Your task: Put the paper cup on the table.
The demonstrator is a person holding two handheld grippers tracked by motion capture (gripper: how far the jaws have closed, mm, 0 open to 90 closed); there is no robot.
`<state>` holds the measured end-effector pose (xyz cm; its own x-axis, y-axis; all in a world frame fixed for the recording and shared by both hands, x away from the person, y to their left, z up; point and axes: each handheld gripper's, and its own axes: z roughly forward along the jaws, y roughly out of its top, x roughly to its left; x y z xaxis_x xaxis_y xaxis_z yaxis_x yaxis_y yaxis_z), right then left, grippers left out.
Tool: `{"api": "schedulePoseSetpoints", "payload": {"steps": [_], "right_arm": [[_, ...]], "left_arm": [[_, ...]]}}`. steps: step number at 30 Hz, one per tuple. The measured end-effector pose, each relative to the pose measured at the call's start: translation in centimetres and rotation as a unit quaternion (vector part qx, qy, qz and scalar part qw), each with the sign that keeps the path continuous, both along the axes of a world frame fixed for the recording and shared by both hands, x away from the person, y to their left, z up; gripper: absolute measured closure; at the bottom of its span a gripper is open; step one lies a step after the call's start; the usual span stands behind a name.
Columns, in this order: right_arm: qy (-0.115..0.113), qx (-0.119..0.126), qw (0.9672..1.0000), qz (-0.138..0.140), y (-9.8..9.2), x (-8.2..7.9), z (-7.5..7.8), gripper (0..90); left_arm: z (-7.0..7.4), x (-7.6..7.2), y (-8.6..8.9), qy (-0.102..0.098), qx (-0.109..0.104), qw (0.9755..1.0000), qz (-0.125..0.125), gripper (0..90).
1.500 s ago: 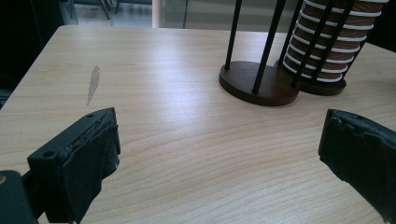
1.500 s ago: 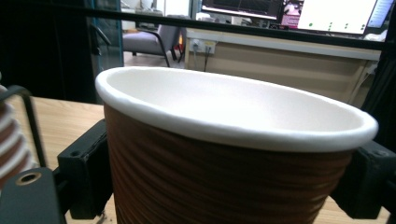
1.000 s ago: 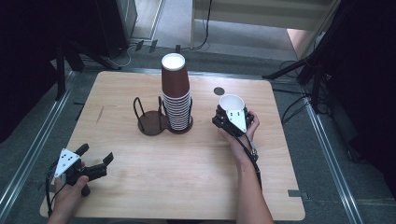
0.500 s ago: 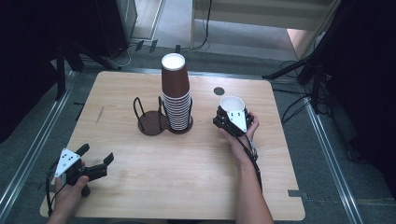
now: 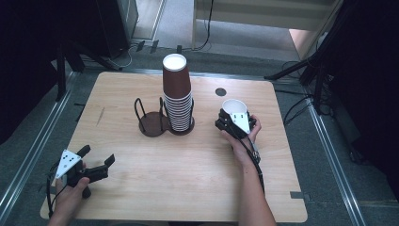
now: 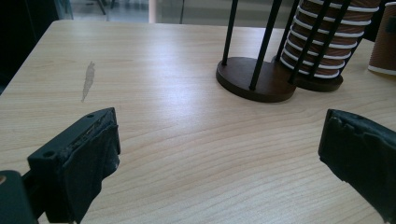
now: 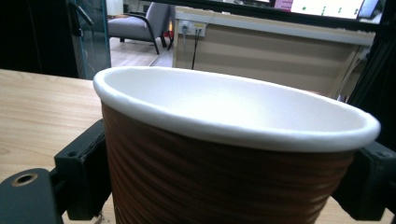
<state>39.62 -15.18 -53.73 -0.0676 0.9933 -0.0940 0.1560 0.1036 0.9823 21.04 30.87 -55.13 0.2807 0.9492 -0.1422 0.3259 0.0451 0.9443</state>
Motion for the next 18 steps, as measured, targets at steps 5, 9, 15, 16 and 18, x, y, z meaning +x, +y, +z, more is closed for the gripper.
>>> {"api": "schedulePoseSetpoints", "payload": {"steps": [5,9,15,16,18], "right_arm": [[0.006,0.007,1.0000,0.003,-0.08,-0.06,0.11,8.8],[0.015,0.019,0.9997,0.005,-0.14,-0.10,0.22,7.7],[0.023,0.014,0.9995,0.017,-0.07,-0.28,0.18,7.2],[0.024,0.017,0.9994,0.017,-0.09,-0.28,0.20,7.2],[0.026,0.019,0.9994,0.015,-0.13,-0.29,0.23,7.1]], "left_arm": [[0.01,0.00,0.01,0.001,0.003,1.0000,-0.002,0.0],[0.01,0.01,0.01,0.001,0.003,1.0000,-0.002,0.0],[0.01,0.03,0.00,0.002,0.004,1.0000,-0.004,0.0],[0.01,0.03,0.00,0.002,0.004,1.0000,-0.004,0.0],[0.01,0.02,0.01,0.002,0.004,1.0000,-0.004,0.0]]}}
